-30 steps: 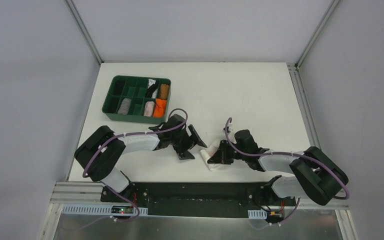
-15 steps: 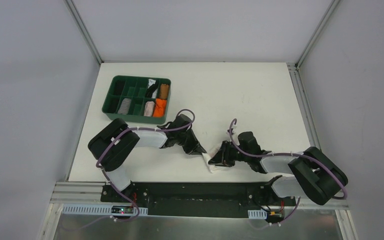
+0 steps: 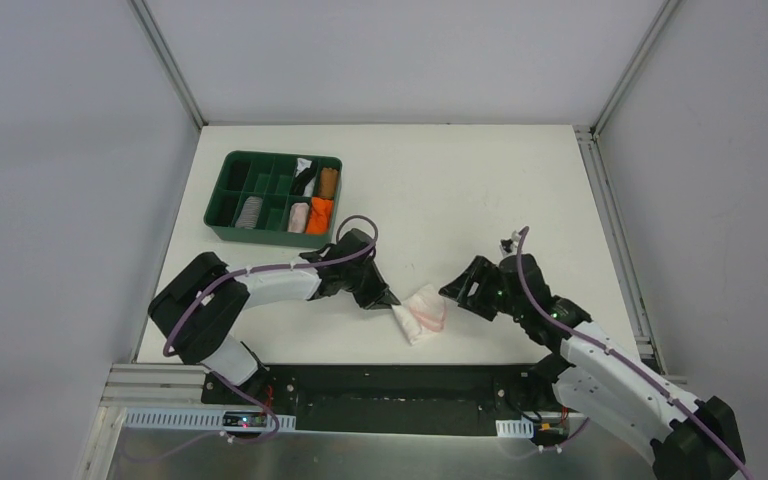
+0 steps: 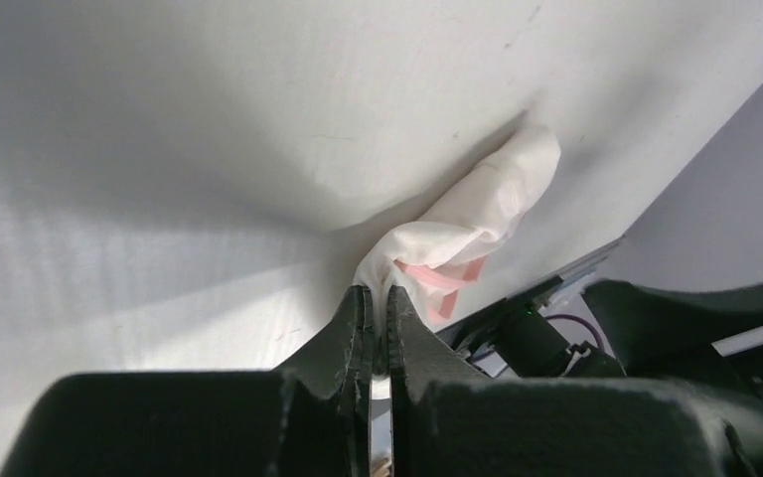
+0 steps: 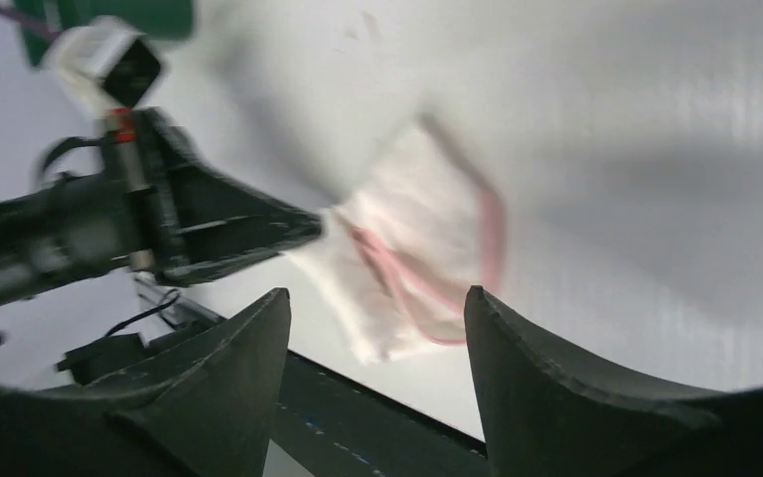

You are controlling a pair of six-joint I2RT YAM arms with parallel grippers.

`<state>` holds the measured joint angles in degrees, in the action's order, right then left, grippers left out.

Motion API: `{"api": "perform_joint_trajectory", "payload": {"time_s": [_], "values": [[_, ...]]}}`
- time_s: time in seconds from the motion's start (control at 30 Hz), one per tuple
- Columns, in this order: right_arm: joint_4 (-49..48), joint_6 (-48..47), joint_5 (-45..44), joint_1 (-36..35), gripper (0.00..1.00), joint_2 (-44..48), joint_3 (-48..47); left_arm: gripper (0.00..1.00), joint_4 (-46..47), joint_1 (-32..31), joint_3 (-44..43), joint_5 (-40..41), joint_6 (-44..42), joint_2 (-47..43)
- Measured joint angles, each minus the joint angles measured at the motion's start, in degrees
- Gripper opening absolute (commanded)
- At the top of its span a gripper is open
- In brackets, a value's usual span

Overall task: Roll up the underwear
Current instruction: Roll the underwear to the center of the board.

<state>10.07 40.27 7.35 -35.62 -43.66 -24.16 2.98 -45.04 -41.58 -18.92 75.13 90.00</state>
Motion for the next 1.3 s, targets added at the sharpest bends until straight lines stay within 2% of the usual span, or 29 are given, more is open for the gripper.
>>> {"api": "perform_joint_trajectory", "payload": {"time_s": [0.1, 0.2, 0.33, 0.47, 0.67, 0.87, 0.9, 0.97, 1.0, 1.13, 1.3], "values": [[0.87, 4.04, -0.48, 0.17, 0.68, -0.61, 4.37, 0.00, -2.14, 0.00, 1.66, 2.12, -0.83, -2.25], [0.09, 7.89, 0.52, 0.17, 0.62, -1.99, 9.22, 0.00, -3.45, 0.00, 3.17, 3.21, -0.98, -3.23], [-5.27, 10.34, 2.54, -0.11, 0.41, -6.78, 9.62, 0.00, -4.92, 0.00, 4.02, 4.35, -0.96, -4.74], [-12.22, 12.11, 4.37, -1.09, 0.38, -14.40, 9.44, 0.00, -8.90, 0.00, 3.80, 6.05, -0.83, -6.29], [-16.98, 12.81, 5.62, -1.70, 0.38, -28.72, 1.64, 0.00, -15.50, 0.00, 1.99, 7.93, -0.07, -7.58], [-17.68, 13.00, 6.10, -1.01, 0.38, -40.63, -8.00, 0.00, -22.49, 0.00, -1.66, 11.43, 1.27, -7.61], [-17.46, 13.00, 6.14, -0.61, 0.22, -42.21, -9.62, 0.00, -23.43, 0.00, -2.21, 11.91, 1.62, -7.45], [-16.37, 10.73, 5.42, -0.02, 0.38, -43.78, -11.87, 0.00, -25.27, 0.00, -4.04, 12.09, 2.23, -6.08], [-15.61, 9.05, 4.72, 0.02, 0.43, -43.76, -12.20, 0.00, -25.73, 0.00, -4.85, 12.07, 2.40, -5.22], [-9.27, 1.81, -2.14, -2.62, 0.47, -37.57, -12.41, 0.00, -28.37, 0.00, -8.22, 11.89, 3.21, -1.51], [-2.14, -5.09, -14.19, -14.64, 0.52, -23.93, -12.35, 0.00, -32.15, 0.00, -11.54, 11.28, 3.52, 1.11]]}}
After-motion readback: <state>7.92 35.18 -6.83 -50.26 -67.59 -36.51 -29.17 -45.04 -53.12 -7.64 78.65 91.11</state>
